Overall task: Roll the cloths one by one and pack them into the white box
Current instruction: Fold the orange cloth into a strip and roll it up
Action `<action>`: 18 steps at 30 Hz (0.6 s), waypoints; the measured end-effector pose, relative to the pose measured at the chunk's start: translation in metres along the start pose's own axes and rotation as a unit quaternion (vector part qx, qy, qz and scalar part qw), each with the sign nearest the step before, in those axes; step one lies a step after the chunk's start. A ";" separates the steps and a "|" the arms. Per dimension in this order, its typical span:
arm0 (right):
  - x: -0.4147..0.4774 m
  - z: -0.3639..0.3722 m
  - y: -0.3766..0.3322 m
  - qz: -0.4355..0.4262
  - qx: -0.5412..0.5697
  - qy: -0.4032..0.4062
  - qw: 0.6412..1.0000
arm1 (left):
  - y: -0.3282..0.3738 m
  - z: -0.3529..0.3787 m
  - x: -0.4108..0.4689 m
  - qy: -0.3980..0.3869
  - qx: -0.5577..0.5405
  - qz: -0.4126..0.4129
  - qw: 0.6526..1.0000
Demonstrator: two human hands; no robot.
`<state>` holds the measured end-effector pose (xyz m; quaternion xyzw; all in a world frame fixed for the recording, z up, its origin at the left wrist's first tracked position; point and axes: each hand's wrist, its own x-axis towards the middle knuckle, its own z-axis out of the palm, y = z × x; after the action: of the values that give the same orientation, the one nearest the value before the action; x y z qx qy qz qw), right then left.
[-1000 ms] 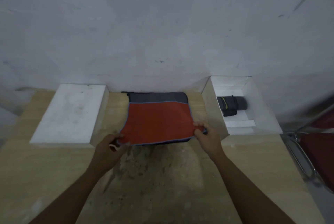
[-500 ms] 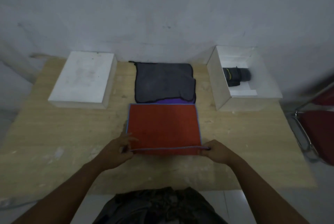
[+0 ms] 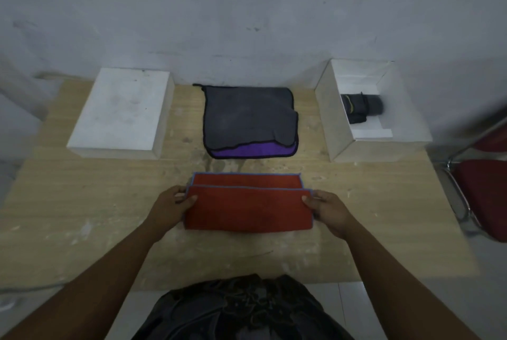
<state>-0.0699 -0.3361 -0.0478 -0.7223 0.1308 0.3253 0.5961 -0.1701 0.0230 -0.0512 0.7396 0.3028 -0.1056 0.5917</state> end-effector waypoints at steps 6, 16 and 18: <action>0.035 0.013 -0.008 -0.043 -0.063 0.123 0.990 | 0.016 0.008 0.023 0.046 -0.010 -0.008 0.999; 0.043 0.023 -0.006 -0.062 -0.227 0.221 0.946 | -0.002 0.006 0.036 0.086 0.126 -0.065 0.986; 0.029 0.024 0.002 -0.046 -0.249 0.240 0.937 | -0.007 0.009 0.025 0.089 0.187 -0.061 0.976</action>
<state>-0.0564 -0.3084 -0.0690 -0.9094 0.1512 0.1368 0.3625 -0.1527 0.0231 -0.0726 0.8238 0.3740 -0.1302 0.4056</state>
